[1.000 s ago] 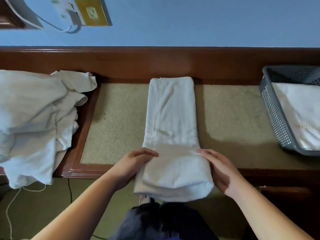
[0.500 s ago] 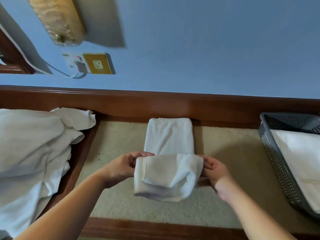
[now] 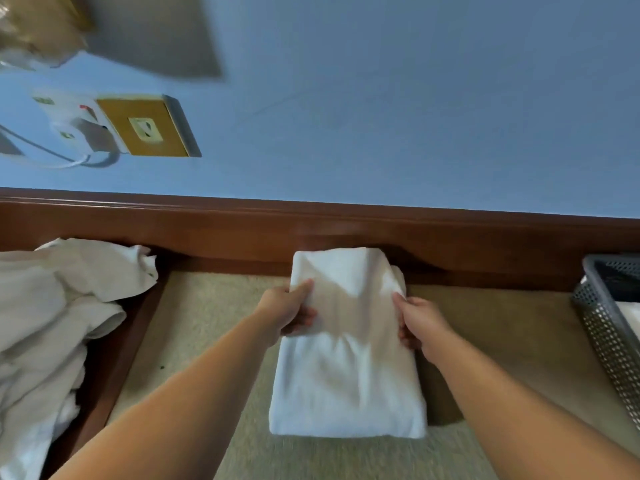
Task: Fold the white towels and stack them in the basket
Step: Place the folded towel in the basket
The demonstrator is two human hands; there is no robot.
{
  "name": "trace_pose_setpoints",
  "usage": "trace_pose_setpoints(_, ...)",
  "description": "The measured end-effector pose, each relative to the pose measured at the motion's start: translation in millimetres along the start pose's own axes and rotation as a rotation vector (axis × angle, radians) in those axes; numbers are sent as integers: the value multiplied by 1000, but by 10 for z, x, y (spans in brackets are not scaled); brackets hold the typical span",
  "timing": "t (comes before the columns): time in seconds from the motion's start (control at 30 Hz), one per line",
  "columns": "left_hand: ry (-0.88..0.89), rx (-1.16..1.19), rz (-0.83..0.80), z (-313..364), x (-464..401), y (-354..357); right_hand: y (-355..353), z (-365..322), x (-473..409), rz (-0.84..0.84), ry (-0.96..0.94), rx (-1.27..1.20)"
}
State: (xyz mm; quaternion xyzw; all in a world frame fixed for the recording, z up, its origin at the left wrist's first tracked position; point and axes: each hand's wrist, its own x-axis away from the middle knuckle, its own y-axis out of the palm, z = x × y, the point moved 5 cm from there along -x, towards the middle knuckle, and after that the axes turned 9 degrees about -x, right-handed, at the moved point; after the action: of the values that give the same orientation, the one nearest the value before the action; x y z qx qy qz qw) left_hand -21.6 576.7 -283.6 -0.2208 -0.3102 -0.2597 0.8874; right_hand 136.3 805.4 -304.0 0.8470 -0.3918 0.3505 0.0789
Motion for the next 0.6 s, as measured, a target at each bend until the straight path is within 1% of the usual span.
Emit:
trace_pose_setpoints(0.1,-31,-38,-13,-173,-115,67,25,133,-158,58,34,-7)
trace_pose_setpoints(0.17,-2,-27,32,-201,-138,64,4,174,-184,111,7,-16)
trace_pose_setpoints(0.23,35,-19,83,-153,-143,63,-31,149,-202,198,-44,53)
trace_pose_setpoints(0.27,48,-57,111,-123,-164,50,-43,123,-219,249,-81,122)
trace_pose_setpoints(0.33,67,-264,200,-62,-244,-25,-13,27,-256,283,-157,250)
trace_pose_setpoints(0.4,86,-512,291,-3,-346,-108,82,-104,-295,240,-225,310)
trace_pose_setpoints(0.43,102,-576,327,33,-399,-134,134,-159,-289,213,-243,308)
trace_pose_setpoints(0.5,170,-588,357,122,-483,-126,159,-209,-295,207,-274,267)
trace_pose_setpoints(0.6,264,-493,364,182,-511,-40,51,-78,-329,290,-280,165)
